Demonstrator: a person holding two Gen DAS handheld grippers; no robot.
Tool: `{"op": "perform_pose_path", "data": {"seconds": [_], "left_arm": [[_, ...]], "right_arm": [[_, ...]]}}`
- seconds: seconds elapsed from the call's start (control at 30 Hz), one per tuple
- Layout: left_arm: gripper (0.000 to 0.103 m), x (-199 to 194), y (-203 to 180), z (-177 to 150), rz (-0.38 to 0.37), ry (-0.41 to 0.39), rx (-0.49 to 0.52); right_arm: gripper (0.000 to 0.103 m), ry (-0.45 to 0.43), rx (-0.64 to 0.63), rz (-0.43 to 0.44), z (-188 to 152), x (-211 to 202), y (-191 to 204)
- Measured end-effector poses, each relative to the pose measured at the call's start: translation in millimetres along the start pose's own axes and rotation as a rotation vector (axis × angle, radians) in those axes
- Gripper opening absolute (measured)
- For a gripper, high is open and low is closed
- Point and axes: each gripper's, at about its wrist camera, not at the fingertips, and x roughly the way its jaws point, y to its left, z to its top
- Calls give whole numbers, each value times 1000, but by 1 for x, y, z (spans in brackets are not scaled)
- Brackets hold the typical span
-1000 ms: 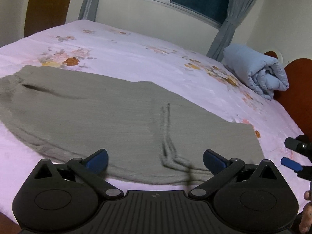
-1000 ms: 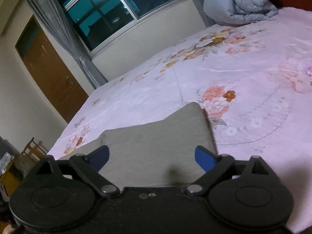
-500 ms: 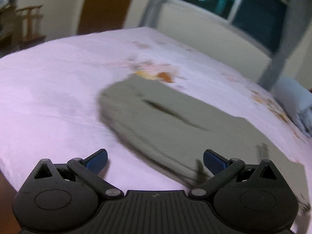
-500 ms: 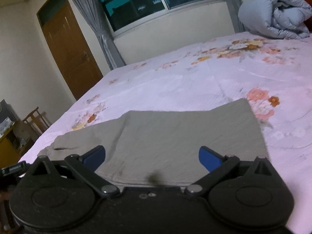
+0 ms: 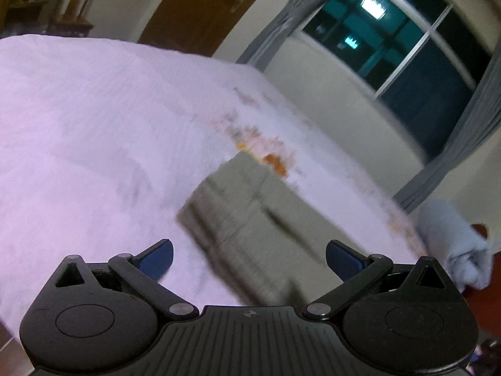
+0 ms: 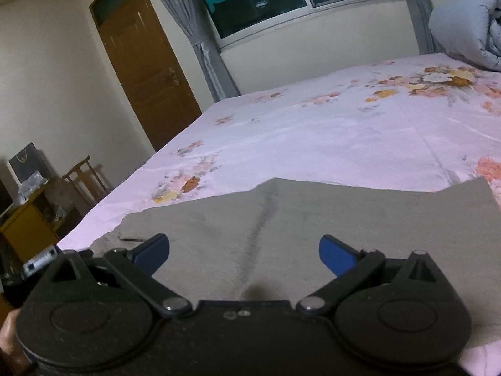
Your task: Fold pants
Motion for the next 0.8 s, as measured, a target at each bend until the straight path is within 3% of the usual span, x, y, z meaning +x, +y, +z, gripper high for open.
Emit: {"op": "perform_pose_path", "data": {"seconds": [0.07,0.1,0.17,0.23,0.33,0.4,0.47,0.5,0.53,0.6,0.63,0.7,0.77,0.8], "left_arm": [[90,10,0,7,-27,16,-20],[72,17,1,10,-42,36,-39],[54,28,4,15,-30,65,-73],[22,36,8,20,-23,77,-90],[21,34,3,37,-152,57,-87],[21,26,-11,47,-178,35,-24],[21,20,-18,52,-265,-7,-26],[21,20,-20,51,-268,-26,-13],[21,25,-19,48,-218,-18,11],[21,52,4,35,-34,99,-17],[21,61,17,26,-16,147,-37],[24,55,25,19,-51,120,-39],[39,43,29,18,-82,86,-110],[85,35,30,17,-67,59,-141]], "right_arm": [[97,11,-10,-9,-1,1,0],[97,15,-15,-16,-3,0,-1],[97,19,-15,-34,-6,-4,-5],[97,20,1,-53,-8,-7,-10],[97,23,20,-78,-12,-11,-17],[97,26,24,-88,-14,-13,-21],[97,29,26,-92,-16,-15,-23],[97,30,27,-93,-17,-16,-24],[97,31,27,-94,-18,-17,-24],[97,35,33,-97,-19,-18,-25],[97,38,37,-97,-19,-18,-26],[97,30,31,-98,-17,-23,-27],[97,22,26,-99,-17,-27,-29],[97,22,27,-102,-16,-28,-31]]}}
